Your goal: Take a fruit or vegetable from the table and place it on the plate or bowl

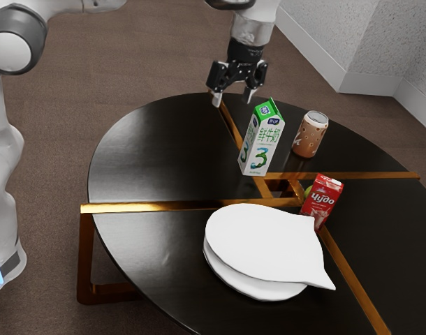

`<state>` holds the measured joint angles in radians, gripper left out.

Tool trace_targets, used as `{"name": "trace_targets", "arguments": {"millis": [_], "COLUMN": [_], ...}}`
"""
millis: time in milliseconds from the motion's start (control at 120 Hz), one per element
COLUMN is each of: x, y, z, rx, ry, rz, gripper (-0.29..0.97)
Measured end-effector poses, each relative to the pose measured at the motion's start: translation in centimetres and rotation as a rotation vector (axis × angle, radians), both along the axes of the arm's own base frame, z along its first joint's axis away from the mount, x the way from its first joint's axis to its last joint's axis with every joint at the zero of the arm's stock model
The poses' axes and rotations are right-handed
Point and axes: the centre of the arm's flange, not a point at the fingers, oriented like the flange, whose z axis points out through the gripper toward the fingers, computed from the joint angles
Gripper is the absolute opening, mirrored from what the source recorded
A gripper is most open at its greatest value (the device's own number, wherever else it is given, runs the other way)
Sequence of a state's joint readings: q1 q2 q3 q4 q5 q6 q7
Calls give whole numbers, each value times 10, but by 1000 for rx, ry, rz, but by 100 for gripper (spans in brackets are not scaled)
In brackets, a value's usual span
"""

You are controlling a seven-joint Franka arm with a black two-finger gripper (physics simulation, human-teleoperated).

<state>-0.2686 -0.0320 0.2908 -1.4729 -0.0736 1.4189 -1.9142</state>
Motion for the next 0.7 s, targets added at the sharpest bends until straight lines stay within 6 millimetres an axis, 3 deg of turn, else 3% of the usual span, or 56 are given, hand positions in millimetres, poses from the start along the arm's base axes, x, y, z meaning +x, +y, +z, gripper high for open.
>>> {"name": "trace_targets", "arguments": {"millis": [150, 217, 267, 308, 350, 392, 433, 558, 700], "x": [3, 1, 20, 35, 47, 60, 76, 111, 133], "y": [0, -9, -16, -29, -61, -91, -103, -70, -70], "z": [-4, 10, 33, 43, 47, 37, 21, -11, -49], "rx": [-7, 3, 40, 68, 83, 95, 102, 85, 86], "ry": [17, -9, -75, -118, -150, -162, -163, -173, -161], "rz": [95, 115, 128, 120, 73, 24, 0, -17, -201], "gripper": [68, 68, 68, 68, 68, 68, 68, 68, 68]}}
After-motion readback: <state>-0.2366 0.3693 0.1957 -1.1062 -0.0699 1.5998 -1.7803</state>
